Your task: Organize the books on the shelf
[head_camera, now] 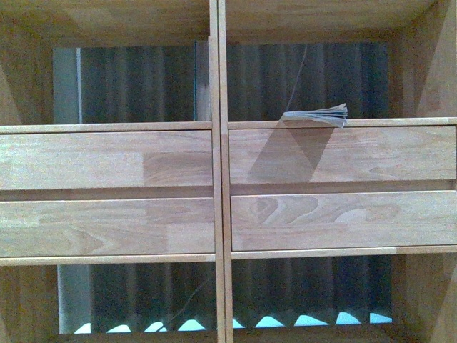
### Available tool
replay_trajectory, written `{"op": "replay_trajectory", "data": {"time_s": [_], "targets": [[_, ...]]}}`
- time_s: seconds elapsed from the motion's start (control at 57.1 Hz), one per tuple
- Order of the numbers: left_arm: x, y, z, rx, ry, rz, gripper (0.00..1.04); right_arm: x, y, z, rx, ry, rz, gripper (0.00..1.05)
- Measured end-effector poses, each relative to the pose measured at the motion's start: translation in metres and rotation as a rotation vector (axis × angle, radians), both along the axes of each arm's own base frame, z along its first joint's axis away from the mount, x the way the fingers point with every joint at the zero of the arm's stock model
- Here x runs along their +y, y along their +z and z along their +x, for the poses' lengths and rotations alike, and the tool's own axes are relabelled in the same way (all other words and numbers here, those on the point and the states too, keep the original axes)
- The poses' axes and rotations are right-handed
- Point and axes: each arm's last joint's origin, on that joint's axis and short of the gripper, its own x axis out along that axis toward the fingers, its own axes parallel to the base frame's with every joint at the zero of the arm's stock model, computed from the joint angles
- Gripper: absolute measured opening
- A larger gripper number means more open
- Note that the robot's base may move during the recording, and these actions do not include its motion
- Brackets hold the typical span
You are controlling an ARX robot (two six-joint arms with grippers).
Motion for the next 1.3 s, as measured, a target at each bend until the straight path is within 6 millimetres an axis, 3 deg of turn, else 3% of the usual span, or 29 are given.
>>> {"op": "replay_trajectory", "data": {"time_s": [1.297], "targets": [[0.0,0.0,0.0,0.0,0.0,0.0,0.97,0.0,0.0,0.0,0.0,0.0,0.0,0.98]]}}
